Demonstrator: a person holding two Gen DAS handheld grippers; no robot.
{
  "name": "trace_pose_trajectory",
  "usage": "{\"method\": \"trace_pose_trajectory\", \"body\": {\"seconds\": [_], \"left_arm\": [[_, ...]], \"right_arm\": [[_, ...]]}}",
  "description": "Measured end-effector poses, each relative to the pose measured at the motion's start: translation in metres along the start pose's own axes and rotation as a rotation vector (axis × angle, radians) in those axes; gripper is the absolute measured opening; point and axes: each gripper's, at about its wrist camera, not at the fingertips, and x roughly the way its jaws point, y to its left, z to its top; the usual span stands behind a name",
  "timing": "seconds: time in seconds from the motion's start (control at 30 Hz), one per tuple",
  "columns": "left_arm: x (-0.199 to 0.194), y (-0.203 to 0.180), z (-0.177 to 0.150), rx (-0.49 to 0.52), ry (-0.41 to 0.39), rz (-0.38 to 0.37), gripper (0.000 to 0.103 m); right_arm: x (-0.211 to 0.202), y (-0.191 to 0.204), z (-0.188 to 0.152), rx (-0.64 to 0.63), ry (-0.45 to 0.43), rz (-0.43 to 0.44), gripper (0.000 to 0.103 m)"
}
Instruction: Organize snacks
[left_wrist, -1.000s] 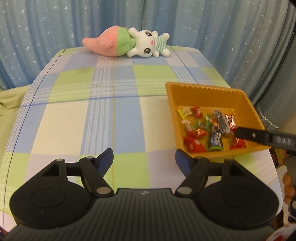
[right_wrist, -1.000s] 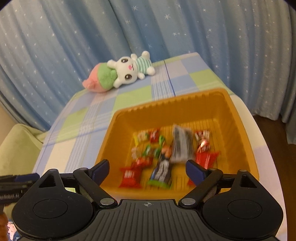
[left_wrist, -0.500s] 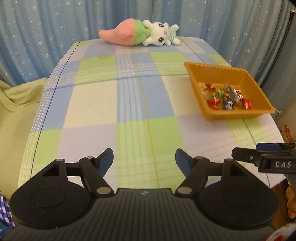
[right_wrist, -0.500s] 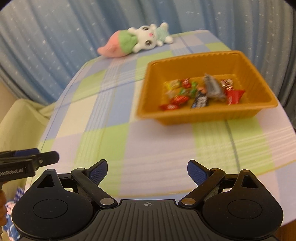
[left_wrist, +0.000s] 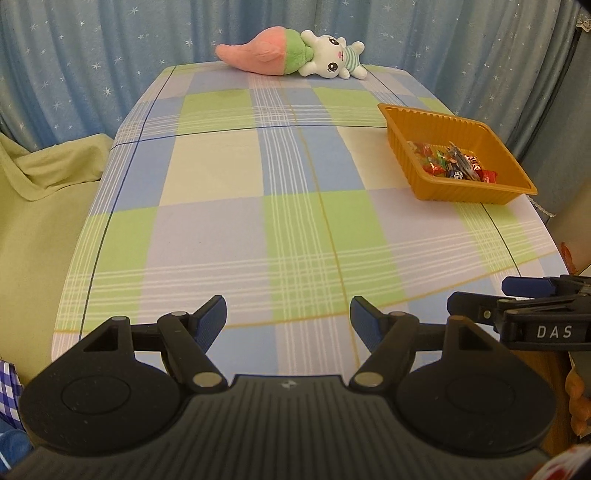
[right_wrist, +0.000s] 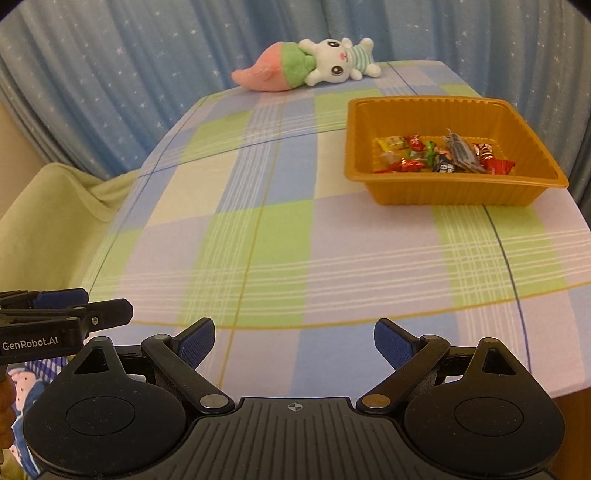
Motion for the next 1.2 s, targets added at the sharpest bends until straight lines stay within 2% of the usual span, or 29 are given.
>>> {"method": "trace_pose_trajectory", "body": {"seconds": [0.4, 1.2], "left_arm": [[-0.013, 0.006, -0.013, 0.018, -0.015, -0.021, 0.072], [-0.015, 0.004, -0.014, 0.03, -0.021, -0.038, 0.072]], "right_arm": [[-0.006, 0.018, -0.014, -0.002, -0.001, -0.011, 0.093], [-0.011, 0.019, -0.014, 0.001, -0.009, -0.022, 0.093]]}}
